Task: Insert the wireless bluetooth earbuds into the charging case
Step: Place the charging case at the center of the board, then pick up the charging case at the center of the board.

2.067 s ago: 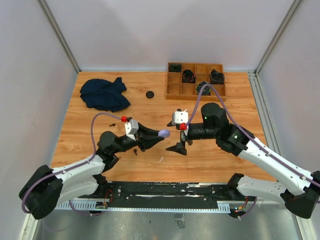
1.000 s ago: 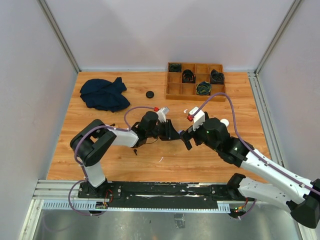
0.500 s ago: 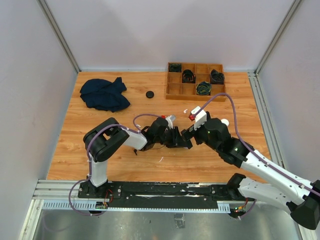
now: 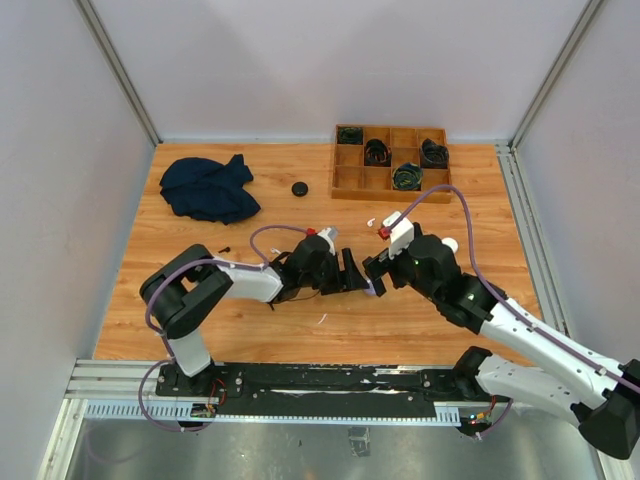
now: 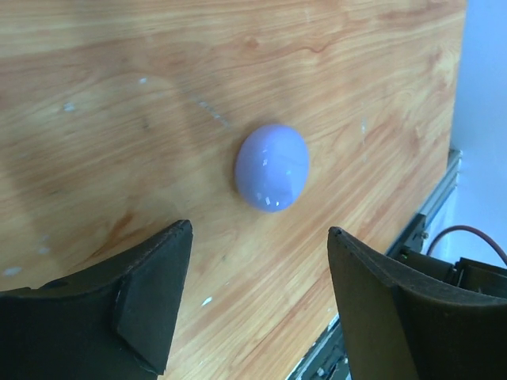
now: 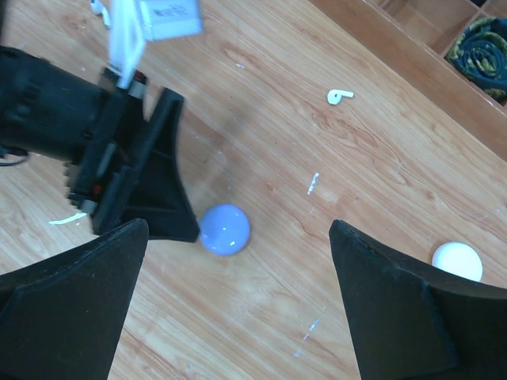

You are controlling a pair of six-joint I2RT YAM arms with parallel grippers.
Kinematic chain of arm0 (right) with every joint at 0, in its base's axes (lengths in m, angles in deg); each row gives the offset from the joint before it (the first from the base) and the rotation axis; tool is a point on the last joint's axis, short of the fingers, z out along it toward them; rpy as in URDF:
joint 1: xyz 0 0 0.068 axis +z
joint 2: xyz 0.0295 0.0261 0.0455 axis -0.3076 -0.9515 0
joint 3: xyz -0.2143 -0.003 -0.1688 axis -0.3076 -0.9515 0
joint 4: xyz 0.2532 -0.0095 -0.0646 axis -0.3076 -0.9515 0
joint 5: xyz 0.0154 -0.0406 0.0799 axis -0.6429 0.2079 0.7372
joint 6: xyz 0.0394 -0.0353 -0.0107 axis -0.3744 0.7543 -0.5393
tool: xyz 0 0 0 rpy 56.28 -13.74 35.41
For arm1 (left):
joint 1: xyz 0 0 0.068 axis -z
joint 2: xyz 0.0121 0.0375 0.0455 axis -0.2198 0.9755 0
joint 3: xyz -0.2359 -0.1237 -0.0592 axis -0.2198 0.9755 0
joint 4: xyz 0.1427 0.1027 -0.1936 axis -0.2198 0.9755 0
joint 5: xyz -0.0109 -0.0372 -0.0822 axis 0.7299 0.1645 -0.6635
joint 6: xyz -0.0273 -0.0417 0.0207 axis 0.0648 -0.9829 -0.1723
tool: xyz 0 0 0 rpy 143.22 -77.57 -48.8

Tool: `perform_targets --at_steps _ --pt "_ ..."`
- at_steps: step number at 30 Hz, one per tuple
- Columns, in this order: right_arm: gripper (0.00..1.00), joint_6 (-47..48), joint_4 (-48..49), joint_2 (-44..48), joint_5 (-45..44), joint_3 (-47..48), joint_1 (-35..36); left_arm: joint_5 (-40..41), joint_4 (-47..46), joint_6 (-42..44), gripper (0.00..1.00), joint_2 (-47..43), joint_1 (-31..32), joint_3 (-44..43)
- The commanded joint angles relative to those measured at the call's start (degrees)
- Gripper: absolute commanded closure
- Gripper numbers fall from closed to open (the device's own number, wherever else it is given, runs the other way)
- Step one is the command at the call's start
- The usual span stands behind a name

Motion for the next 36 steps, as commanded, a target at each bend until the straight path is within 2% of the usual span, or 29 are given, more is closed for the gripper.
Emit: perform_targets --at_steps 1,5,14,19,21,22,25,30,36 --pt "0.01 -1.22 -2.43 -1.31 -1.81 2.66 -2.96 6.51 7.76 3.72 0.25 -5.78 -0.79 2.18" --pt "0.01 -2.52 -5.66 -3.60 -1.17 5.04 -5.95 9.69 12.07 6.87 0.24 -11.67 -2.81 3.54" --pt "0.02 -8.90 -20.26 -15.01 -0.70 15.46 -15.05 17.48 27.22 16.78 0.19 -28.52 -6.98 2.55" --pt "0.02 -6.63 -26.12 -22.71 -2.76 22.26 -15.72 19.98 35.83 21.71 0.10 -36.86 -9.70 -0.42" --pt "0.02 -5.75 -27.11 -24.99 -4.13 23.47 -16.16 21.47 39.66 23.96 0.02 -39.45 -10.38 -2.34" --pt "0.02 -5.49 -27.65 -25.96 -3.65 24.18 -16.94 22.26 41.96 25.31 0.01 -40.61 -10.61 -3.50" --pt "0.02 -6.84 -30.08 -29.13 -1.51 26.28 -20.71 23.89 45.93 30.06 0.01 -42.81 -11.22 -7.12" --pt "0.02 -10.80 -27.29 -32.54 -2.27 25.66 -27.77 25.39 48.85 36.85 0.01 -44.10 -12.37 -11.56" --pt "0.01 -15.33 -23.60 -37.36 -0.24 25.60 -38.42 23.71 46.41 38.71 0.01 -43.03 -14.00 -8.24"
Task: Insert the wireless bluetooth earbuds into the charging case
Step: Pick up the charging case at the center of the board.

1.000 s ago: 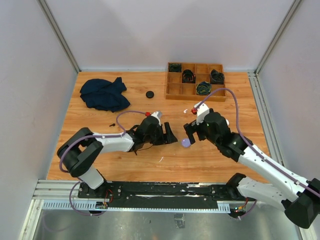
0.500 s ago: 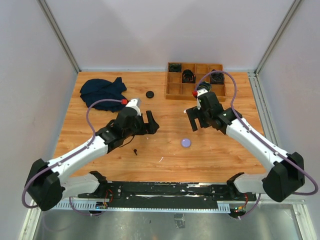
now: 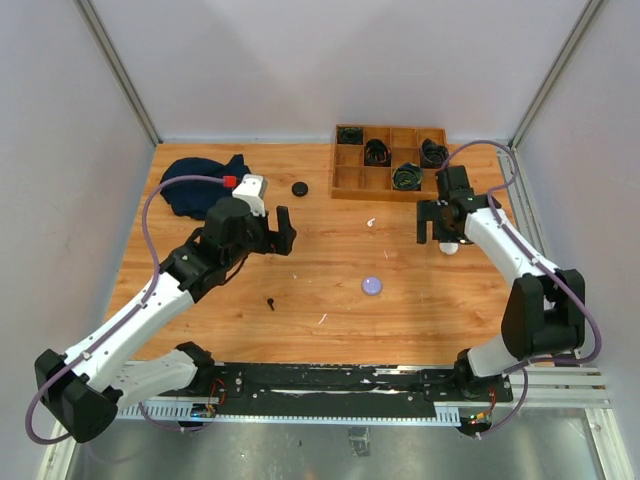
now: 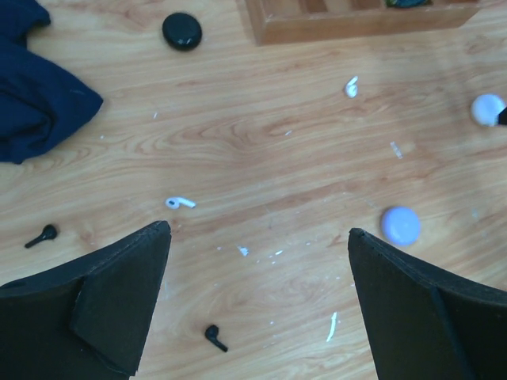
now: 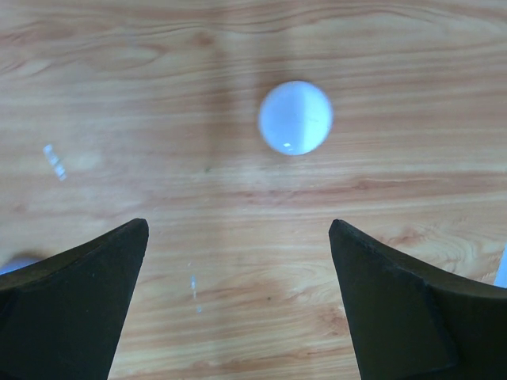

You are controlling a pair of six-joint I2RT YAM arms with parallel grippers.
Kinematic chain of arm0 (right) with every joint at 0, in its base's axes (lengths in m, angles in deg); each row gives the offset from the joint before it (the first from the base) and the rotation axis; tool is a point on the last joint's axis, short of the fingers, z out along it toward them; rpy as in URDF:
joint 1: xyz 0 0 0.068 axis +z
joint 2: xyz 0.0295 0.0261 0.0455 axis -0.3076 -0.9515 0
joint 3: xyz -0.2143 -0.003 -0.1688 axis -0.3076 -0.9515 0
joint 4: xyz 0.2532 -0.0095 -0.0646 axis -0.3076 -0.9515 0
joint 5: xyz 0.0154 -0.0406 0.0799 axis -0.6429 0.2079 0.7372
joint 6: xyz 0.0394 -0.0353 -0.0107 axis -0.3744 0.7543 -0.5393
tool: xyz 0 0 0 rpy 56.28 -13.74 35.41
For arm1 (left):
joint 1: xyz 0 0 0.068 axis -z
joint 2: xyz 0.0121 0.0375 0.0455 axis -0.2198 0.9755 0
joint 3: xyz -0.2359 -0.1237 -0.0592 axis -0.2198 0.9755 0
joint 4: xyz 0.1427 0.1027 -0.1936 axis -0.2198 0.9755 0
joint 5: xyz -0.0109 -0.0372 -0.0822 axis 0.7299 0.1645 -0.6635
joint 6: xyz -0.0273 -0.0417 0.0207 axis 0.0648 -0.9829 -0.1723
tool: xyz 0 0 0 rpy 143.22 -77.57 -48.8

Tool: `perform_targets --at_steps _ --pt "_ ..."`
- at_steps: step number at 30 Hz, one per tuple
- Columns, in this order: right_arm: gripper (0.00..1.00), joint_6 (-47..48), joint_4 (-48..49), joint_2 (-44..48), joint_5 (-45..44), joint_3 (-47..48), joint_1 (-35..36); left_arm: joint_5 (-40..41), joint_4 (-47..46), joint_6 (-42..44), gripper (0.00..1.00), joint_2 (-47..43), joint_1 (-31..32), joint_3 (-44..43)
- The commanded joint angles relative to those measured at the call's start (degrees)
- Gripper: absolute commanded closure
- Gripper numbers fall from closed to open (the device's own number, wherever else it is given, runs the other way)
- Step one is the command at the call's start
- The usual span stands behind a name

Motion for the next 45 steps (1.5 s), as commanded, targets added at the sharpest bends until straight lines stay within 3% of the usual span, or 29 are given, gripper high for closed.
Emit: perform_targets --at_steps 1,8,13,24,40,45 --pt "0.01 -4.87 1.86 -3.54 -0.01 1.14 -6.21 -0.29 0.13 3.20 0.01 1.15 -1.47 3.04" --pt "0.01 -6.16 2.30 -12.81 1.06 5.29 -12.87 -0.70 -2.75 3.74 0.01 -0.45 -4.24 7.02" --pt "0.07 -6.14 2.91 -19.45 2.90 8.60 -14.13 -0.70 -3.68 3.14 0.01 -2.16 -6.43 7.95" --pt "0.24 -6.95 5.21 -24.85 6.77 9.08 -16.19 -1.79 -4.51 2.10 0.05 -2.83 -8.20 8.39" --pt "0.54 -7.12 7.99 -17.16 11.22 -0.08 -13.22 -8.20 -6.14 2.30 0.06 -3.59 -8.85 8.62" --pt "0.57 -7.37 9.22 -13.40 11.67 -1.65 -9.10 -12.18 -9.31 -0.12 0.07 -5.77 -8.85 9.91"
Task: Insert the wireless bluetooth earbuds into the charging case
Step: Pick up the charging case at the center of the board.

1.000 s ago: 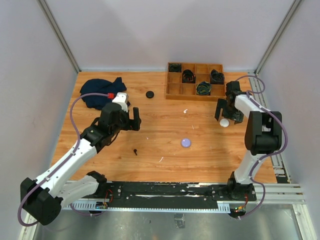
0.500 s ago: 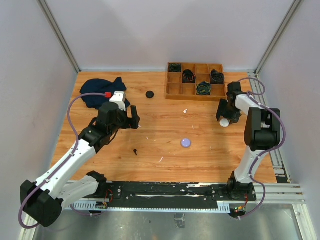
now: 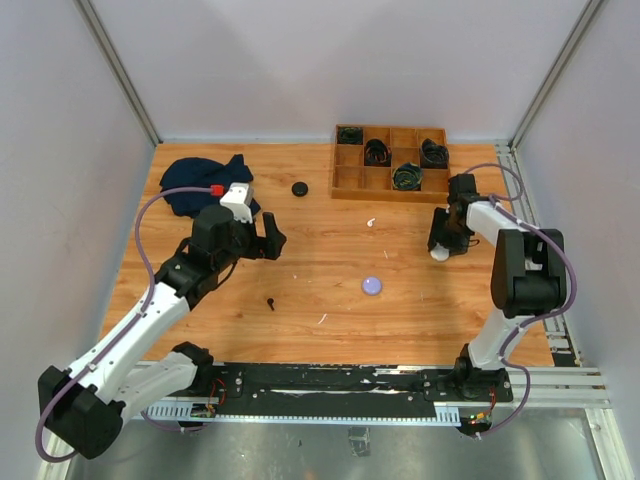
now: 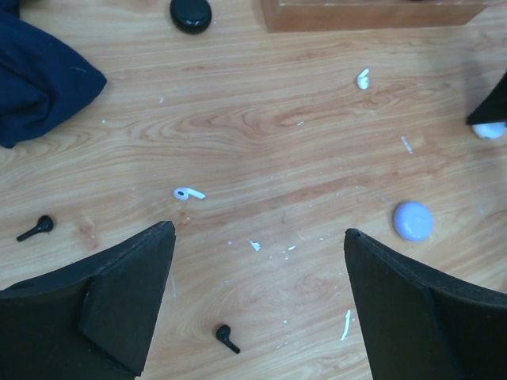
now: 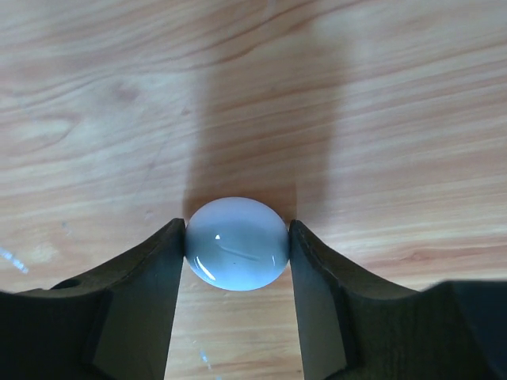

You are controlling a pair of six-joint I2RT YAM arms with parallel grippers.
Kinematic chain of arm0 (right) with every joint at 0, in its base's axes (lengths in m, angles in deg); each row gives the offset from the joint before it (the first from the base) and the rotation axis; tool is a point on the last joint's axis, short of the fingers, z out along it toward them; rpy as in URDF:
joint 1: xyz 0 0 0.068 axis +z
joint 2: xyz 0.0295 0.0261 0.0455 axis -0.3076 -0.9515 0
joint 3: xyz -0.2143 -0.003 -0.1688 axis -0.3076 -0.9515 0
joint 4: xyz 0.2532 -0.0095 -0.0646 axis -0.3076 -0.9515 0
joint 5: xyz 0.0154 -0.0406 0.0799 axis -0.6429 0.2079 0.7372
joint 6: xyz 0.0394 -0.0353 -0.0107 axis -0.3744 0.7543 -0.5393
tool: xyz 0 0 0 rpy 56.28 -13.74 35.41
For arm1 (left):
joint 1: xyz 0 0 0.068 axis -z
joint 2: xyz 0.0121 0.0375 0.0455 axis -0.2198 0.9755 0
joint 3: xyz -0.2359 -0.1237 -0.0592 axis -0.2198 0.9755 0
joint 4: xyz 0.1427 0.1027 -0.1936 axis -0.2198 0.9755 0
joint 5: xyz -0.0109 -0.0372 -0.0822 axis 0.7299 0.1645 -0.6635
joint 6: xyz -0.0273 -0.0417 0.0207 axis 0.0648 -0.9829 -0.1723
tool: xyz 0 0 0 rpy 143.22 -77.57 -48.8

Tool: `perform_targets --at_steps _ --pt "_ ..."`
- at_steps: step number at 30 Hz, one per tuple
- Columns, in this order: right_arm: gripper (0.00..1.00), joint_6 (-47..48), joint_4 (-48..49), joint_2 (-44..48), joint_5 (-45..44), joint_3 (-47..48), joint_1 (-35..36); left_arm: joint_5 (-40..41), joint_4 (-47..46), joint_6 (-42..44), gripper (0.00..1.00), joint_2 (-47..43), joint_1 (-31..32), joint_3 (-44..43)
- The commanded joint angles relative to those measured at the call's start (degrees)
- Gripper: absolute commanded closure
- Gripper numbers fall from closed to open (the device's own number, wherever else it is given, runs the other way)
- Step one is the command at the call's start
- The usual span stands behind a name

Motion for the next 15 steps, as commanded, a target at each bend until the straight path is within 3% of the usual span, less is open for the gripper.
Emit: perform_targets --at_steps 1,15 --pt "0.57 -1.28 0.78 5.26 1.55 -1.71 4.47 -4.91 -5.37 -2.46 0.07 -3.14 -0.55 1.55" --pt "0.57 -8.55 8.19 21.81 1.10 -5.66 19.31 -12.64 -18.59 -12.65 0.14 -8.20 -0.55 9.71"
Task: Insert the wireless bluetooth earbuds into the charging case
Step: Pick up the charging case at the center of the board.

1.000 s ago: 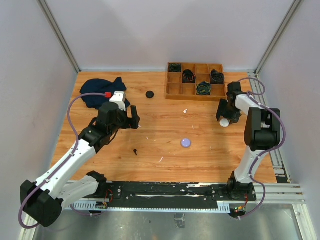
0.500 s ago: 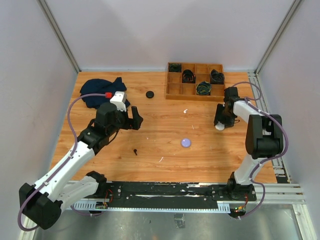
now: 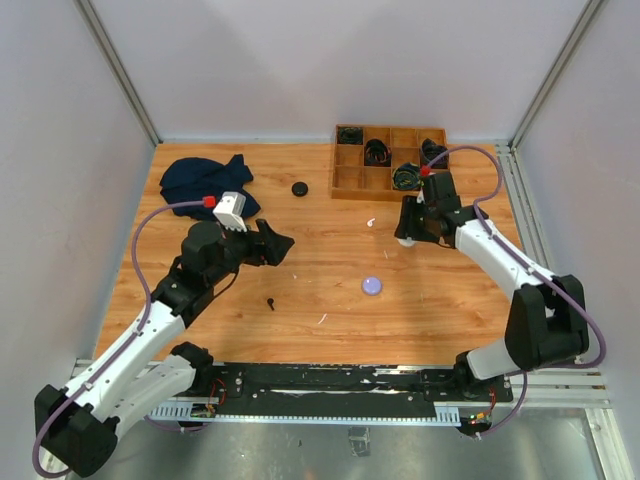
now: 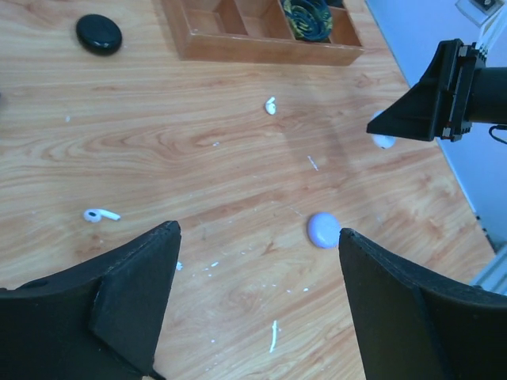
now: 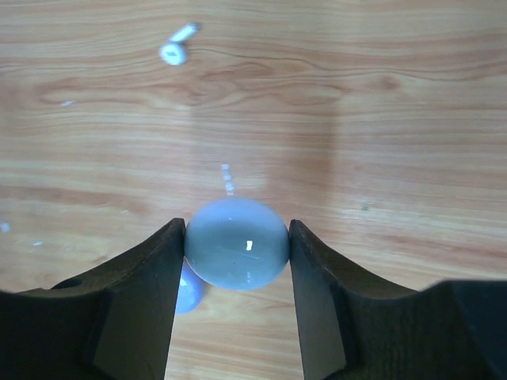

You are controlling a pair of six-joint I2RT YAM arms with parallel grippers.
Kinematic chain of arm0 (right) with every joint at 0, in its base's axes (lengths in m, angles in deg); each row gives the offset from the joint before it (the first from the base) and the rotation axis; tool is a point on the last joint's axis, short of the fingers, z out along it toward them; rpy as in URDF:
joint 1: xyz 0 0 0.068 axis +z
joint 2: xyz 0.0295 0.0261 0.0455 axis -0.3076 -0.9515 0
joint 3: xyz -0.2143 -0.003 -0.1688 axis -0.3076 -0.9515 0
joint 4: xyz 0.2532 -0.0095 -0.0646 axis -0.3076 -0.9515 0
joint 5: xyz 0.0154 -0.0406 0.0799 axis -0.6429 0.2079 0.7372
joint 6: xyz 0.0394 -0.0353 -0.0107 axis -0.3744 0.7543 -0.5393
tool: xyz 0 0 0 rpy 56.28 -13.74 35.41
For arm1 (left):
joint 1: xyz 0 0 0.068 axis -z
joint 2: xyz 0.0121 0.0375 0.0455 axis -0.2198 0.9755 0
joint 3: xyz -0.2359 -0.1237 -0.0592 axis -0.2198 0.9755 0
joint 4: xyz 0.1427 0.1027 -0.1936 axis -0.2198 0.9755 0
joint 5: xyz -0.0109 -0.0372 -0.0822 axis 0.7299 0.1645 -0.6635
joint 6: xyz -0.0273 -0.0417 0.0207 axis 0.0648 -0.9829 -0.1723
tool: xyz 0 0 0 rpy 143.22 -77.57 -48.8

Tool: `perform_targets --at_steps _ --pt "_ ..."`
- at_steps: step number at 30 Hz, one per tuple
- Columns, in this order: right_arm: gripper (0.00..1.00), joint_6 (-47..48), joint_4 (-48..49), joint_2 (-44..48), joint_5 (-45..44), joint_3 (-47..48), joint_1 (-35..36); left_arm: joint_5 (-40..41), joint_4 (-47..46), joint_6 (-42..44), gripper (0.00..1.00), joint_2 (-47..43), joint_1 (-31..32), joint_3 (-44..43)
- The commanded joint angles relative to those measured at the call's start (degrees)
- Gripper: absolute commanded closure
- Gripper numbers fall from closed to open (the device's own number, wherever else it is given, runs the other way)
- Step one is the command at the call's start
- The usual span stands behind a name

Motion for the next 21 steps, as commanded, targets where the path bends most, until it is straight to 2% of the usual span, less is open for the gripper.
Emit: perform_targets --at_steps 1,9,14,21 --pt "0.57 -4.83 3.81 5.20 -1.03 -0.85 5.67 -4.13 -7.65 -4.57 0.15 -0.46 -0.52 1.80" --pt "0.57 -8.04 8.06 11.68 -2.66 0.21 13.48 -7.81 -18.13 -10.78 0.17 1.80 0.69 5.74" --pt "0.57 -10.03 11.14 14.21 -3.58 -0.19 17.37 -3.76 -20.97 -10.11 0.17 4.07 5.04 5.69" --pt "0.56 -12.83 14.51 16.32 -5.88 -1.01 22.81 1.14 -30.43 -12.07 0.18 8.36 10.66 6.72"
